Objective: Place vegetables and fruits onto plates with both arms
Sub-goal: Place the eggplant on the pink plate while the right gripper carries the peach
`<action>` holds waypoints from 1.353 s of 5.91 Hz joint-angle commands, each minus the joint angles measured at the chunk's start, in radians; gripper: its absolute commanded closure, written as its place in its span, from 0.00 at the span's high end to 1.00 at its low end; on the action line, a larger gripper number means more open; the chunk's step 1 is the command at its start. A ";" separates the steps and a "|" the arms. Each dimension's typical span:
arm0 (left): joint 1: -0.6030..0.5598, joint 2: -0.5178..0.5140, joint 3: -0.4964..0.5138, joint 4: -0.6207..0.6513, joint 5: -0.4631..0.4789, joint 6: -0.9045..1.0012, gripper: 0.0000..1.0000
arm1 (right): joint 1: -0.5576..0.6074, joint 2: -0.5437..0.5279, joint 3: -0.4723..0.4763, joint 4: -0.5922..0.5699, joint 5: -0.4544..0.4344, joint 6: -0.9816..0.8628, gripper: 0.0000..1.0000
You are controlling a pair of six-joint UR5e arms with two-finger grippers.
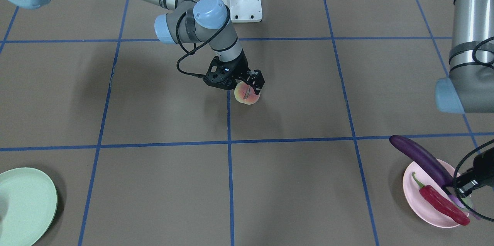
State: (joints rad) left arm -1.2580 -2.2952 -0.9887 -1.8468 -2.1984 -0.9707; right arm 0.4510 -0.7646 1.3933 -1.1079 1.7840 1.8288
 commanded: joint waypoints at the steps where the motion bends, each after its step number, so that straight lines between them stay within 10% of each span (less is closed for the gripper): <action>1: -0.001 -0.038 0.130 -0.030 0.081 0.045 0.00 | 0.166 -0.008 0.026 -0.001 0.150 -0.008 0.00; 3: -0.001 -0.039 0.244 -0.121 0.135 0.084 0.00 | 0.427 -0.079 0.009 -0.053 0.305 -0.231 0.00; 5: -0.001 -0.039 0.275 -0.159 0.169 0.113 0.99 | 0.605 -0.116 -0.101 -0.075 0.394 -0.472 0.00; 8: -0.030 -0.056 0.209 -0.131 0.172 0.107 1.00 | 0.722 -0.169 -0.280 -0.073 0.385 -0.748 0.00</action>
State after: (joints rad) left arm -1.2757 -2.3405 -0.7404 -1.9965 -2.0206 -0.8560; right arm 1.1424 -0.9203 1.1688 -1.1822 2.1753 1.1534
